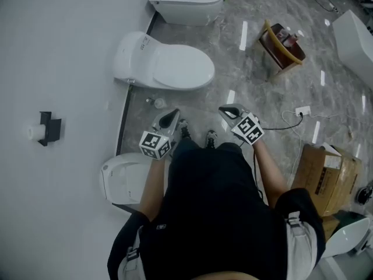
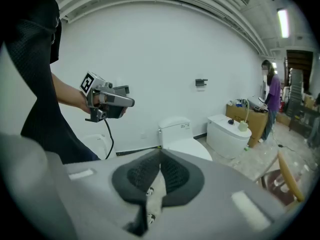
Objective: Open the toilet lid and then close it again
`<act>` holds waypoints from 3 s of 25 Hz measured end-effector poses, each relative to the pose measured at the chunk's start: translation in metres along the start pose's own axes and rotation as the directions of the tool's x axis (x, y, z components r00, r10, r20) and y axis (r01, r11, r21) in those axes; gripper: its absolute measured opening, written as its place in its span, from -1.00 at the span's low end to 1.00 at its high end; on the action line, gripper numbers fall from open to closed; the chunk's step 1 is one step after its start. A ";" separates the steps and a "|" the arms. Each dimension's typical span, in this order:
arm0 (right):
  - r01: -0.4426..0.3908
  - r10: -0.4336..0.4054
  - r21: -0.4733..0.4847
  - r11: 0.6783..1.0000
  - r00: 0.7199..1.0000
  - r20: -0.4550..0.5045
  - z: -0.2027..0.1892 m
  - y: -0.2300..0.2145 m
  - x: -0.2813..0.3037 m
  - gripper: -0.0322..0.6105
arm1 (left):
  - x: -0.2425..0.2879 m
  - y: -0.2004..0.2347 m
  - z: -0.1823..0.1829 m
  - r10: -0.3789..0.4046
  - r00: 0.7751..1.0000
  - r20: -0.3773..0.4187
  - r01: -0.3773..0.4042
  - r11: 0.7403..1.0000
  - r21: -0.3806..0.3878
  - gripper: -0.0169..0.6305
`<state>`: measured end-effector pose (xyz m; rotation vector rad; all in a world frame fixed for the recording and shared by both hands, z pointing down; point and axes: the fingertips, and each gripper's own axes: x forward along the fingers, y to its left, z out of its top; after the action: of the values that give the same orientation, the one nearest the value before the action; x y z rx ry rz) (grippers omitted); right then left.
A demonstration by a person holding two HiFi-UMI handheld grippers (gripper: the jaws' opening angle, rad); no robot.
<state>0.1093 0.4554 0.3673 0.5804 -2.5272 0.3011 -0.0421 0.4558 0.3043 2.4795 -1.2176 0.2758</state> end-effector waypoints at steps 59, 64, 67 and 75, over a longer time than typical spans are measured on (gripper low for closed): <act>0.167 -0.133 0.305 0.938 0.983 -0.128 -0.029 -0.192 0.246 -0.89 | 0.170 0.257 -0.092 -0.274 0.901 -0.337 0.245 0.961 -0.125 -0.92; 0.173 -0.132 0.335 0.926 0.981 -0.143 -0.065 -0.213 0.270 -0.89 | 0.181 0.272 -0.128 -0.253 0.894 -0.369 0.207 0.965 -0.160 -0.92; 0.174 -0.124 0.364 0.915 0.980 -0.156 -0.094 -0.227 0.282 -0.89 | 0.192 0.278 -0.146 -0.225 0.893 -0.389 0.171 0.971 -0.169 -0.92; 0.198 -0.112 0.496 0.846 0.974 -0.197 -0.182 -0.267 0.315 -0.89 | 0.224 0.274 -0.154 -0.182 0.897 -0.403 0.126 0.979 -0.162 -0.92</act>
<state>0.0701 0.1706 0.7147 0.9174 -2.2167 0.9412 -0.1260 0.2025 0.5835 2.2314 -0.8278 0.6243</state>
